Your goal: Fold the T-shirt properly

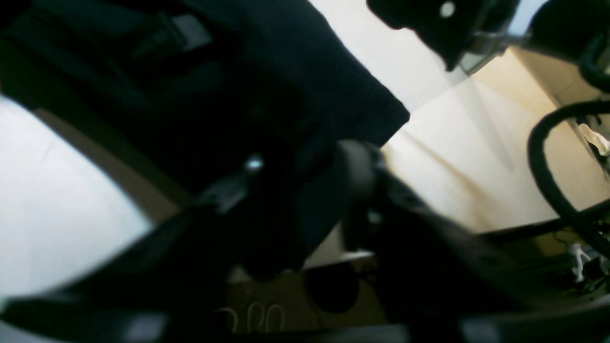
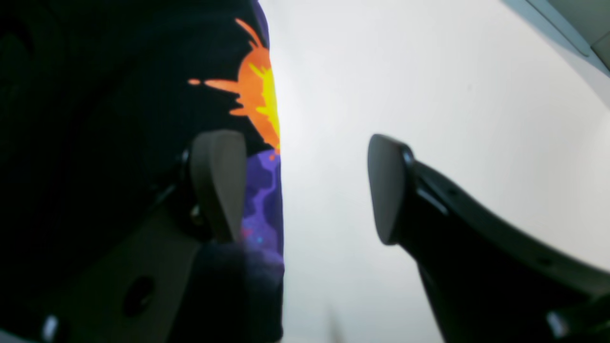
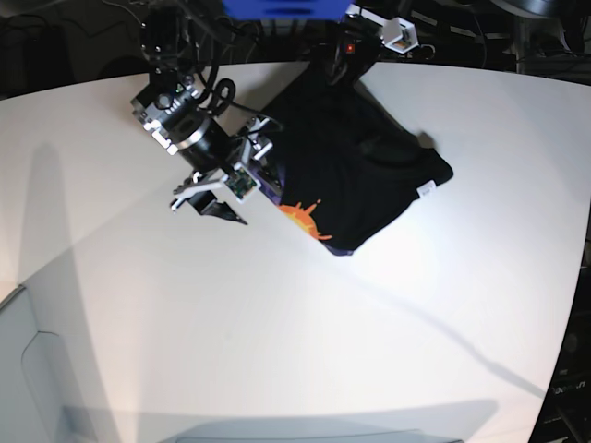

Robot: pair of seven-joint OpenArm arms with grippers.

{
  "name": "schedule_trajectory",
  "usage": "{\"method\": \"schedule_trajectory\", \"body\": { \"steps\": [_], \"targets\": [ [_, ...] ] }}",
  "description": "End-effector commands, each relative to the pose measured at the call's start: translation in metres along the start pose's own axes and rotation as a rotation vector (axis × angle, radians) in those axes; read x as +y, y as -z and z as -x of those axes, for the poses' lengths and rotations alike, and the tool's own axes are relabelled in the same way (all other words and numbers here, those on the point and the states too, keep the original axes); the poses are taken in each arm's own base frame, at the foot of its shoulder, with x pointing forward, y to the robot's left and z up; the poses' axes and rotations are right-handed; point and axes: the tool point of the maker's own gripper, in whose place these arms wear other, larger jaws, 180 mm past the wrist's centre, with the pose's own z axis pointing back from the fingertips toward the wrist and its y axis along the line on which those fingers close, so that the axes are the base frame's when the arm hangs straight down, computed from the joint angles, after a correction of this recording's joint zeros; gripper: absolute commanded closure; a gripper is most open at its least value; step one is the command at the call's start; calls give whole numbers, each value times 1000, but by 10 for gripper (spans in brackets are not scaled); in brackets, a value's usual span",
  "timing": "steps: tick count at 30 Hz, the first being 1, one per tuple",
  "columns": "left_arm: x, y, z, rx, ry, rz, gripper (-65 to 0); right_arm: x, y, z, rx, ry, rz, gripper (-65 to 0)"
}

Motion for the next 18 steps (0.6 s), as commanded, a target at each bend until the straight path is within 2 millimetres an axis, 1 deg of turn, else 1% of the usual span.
{"method": "schedule_trajectory", "body": {
  "steps": [1,3,4,5,10,13,16,18],
  "targets": [
    [-5,-4,-7,-21,0,22,-295,-4,-1,-15,-54,-2,10,-407],
    [-7,-6,-9,-11,10,47,-407,-4,-1,-15,-54,-2,10,-407],
    [-9,-8,-11,-6,15,64,-450,-4,-1,-15,-54,-2,10,-407],
    [-11,-9,-13,-2,20,79,-474,-4,-1,-15,-54,-2,10,-407],
    [-21,-12,-34,-27,23,128,-480,-4,-1,-15,-54,-2,10,-407],
    [-34,-10,-50,-68,9,159,-480,-4,-1,-15,-54,-2,10,-407],
    [-45,-12,-63,-97,-16,176,-480,-4,-1,-15,-54,-2,10,-407],
    [-44,-10,-68,-112,-14,172,-480,-4,-1,-15,-54,-2,10,-407]
  ]
}}
